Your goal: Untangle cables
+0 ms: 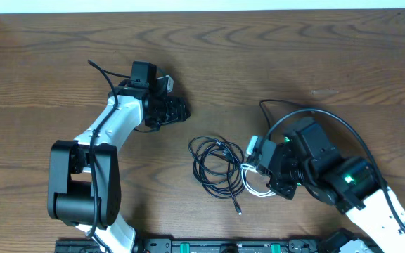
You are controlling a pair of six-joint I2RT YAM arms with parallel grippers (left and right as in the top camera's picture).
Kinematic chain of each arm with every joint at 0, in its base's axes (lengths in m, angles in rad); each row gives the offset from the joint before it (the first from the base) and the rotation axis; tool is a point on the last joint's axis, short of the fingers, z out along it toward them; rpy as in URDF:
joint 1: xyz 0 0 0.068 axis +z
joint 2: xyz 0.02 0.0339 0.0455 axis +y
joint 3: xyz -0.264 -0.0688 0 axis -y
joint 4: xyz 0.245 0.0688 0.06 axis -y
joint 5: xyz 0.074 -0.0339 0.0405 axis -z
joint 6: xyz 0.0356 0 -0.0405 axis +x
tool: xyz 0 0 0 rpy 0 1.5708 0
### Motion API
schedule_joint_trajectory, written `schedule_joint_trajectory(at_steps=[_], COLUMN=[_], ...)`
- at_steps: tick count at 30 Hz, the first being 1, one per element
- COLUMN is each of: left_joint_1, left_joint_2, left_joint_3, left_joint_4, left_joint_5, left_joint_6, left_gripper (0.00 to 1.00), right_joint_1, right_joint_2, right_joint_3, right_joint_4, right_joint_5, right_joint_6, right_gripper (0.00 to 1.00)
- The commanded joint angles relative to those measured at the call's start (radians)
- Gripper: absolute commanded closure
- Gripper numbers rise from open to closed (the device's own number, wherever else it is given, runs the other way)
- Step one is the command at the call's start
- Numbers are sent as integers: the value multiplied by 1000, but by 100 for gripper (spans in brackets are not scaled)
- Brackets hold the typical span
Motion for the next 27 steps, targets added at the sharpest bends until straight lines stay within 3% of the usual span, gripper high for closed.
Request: schedule_joint_trajectory(at_steps=[1, 5, 10, 16, 22, 27], left_joint_1=[2, 2, 2, 2, 2, 2], left_joint_2=[10, 10, 10, 10, 10, 10], left_joint_3=[-13, -13, -13, -13, -13, -13], left_joint_4=[-7, -6, -6, -6, -4, 2], left_joint_5=[-13, -13, -13, -13, -13, -13], left_joint_6=[-9, -10, -10, -10, -10, -10], left_gripper=[33, 33, 33, 33, 33, 33], right_joint_1=[-3, -2, -2, -2, -2, -2], right_joint_2=[38, 105, 184, 253, 292, 324], right_joint_3=[-9, -9, -9, -9, -11, -61], right_joint_4=[-23, -66, -78, -79, -106, -74], right_joint_5=[148, 211, 214, 214, 63, 110], right_joint_6=[116, 216, 287, 351, 492, 523], right_gripper=[97, 85, 83, 60, 60, 60])
